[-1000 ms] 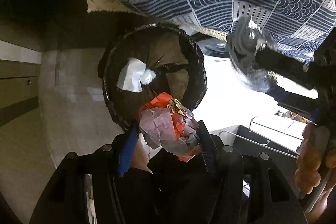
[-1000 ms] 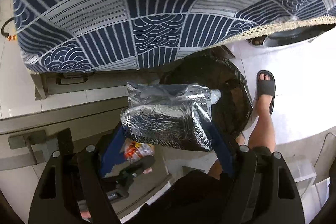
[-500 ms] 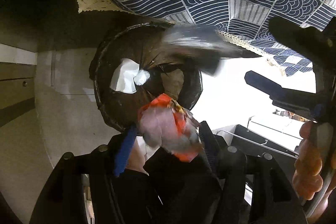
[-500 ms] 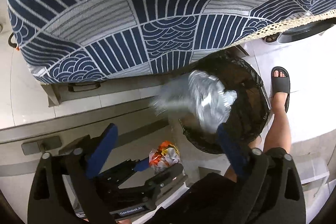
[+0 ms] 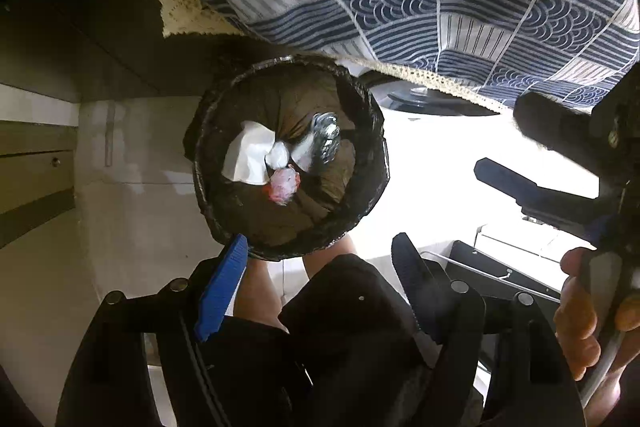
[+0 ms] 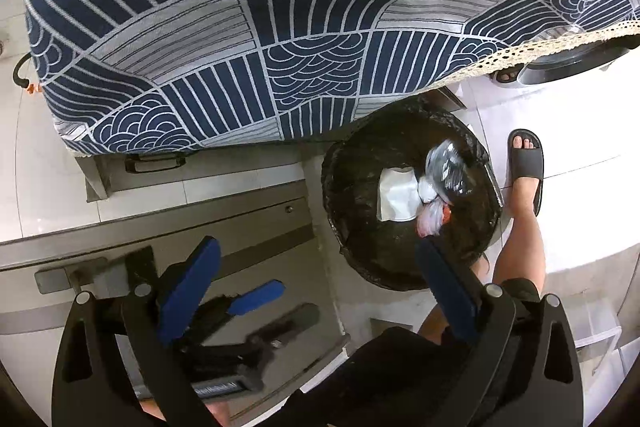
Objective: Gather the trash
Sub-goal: 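Open the right gripper to drop the foil package while the left releases the wrapper, then raise both grippers back up toward the remaining trash on the cloth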
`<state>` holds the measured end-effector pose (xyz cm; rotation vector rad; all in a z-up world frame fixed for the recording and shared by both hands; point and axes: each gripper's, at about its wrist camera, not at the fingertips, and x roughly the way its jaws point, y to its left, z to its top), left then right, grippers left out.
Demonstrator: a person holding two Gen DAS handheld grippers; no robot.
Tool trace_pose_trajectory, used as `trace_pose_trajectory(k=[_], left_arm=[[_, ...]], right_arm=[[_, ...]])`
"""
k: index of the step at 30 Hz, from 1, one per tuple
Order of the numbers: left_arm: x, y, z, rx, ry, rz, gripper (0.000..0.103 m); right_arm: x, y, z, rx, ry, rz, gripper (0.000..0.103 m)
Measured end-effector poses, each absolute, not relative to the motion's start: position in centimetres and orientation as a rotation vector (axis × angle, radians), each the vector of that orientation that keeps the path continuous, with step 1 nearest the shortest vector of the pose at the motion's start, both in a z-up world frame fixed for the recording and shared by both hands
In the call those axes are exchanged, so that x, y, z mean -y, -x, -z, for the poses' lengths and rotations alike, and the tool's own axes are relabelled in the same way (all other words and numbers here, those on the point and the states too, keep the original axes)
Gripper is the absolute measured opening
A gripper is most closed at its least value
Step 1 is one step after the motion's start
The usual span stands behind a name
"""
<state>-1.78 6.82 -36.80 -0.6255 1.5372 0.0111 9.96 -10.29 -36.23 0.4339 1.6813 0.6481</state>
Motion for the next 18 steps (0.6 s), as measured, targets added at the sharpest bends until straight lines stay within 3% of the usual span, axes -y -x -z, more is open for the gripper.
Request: trace_pose_trajectory(k=[4, 6, 11, 15, 18], left_arm=[[-7.4, 1.6, 34.9, -1.502, 0.593, -0.025, 0.073], [-7.6, 1.5, 33.8, -1.486, 0.581, -0.016, 0.082], [-7.9, 1.4, 30.0, -1.4, 0.562, 0.015, 0.083], [-8.2, 1.2, 26.2, -1.332, 0.522, 0.033, 0.095], [-8.4, 1.0, 23.6, -1.277, 0.493, 0.041, 0.095]], right_arm=[[11.0, -10.1, 34.7, -1.644, -0.436, -0.638, 0.098], [11.5, -10.2, 33.4, -1.627, -0.439, -0.633, 0.098], [12.3, -10.3, 29.1, -1.527, -0.422, -0.64, 0.098], [13.0, -9.9, 24.9, -1.425, -0.378, -0.647, 0.098], [13.2, -9.4, 22.1, -1.358, -0.333, -0.651, 0.098]])
